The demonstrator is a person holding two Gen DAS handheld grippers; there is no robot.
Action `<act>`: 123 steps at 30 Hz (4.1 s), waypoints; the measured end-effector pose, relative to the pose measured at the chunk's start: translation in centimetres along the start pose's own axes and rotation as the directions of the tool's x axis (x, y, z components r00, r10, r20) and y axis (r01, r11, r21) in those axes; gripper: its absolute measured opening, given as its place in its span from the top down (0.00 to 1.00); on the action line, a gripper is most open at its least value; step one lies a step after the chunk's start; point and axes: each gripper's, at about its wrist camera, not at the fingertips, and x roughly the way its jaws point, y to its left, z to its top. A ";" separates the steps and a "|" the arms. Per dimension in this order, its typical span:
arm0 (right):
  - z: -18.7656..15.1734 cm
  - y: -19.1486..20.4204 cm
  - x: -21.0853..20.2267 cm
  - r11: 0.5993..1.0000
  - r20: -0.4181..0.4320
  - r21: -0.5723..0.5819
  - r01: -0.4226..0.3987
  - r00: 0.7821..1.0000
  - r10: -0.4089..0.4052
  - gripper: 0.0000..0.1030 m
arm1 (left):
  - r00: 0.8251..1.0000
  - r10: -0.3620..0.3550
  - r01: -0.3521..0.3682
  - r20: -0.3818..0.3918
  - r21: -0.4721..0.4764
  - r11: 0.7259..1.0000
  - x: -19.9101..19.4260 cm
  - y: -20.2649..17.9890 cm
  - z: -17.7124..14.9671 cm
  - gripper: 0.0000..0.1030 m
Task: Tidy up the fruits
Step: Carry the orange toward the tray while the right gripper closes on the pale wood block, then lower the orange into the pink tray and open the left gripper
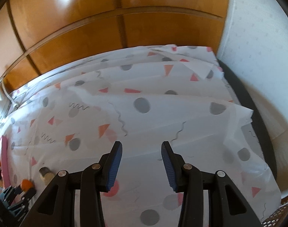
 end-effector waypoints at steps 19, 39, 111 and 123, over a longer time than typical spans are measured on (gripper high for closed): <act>-3.5 10.9 1.8 0.919 -0.216 -0.304 -0.253 0.957 0.192 0.47 | 1.000 -0.019 0.018 -0.017 -0.060 0.998 -2.2 1.9 -1.3 0.62; -6.2 17.1 5.7 0.942 -0.205 -0.254 -0.221 0.964 0.171 0.67 | 0.993 -0.013 0.029 0.119 -0.137 0.990 -9.0 5.0 -1.5 0.62; -8.5 17.6 5.0 0.927 -0.040 -0.348 -0.137 0.990 0.132 0.67 | 0.939 0.336 -0.235 0.072 -0.580 0.780 -11.0 23.1 -4.2 0.61; -8.8 17.4 4.7 0.934 -0.016 -0.333 -0.130 0.991 0.132 0.67 | 0.916 0.381 -0.238 0.127 -0.593 0.770 -13.2 22.4 -4.4 0.52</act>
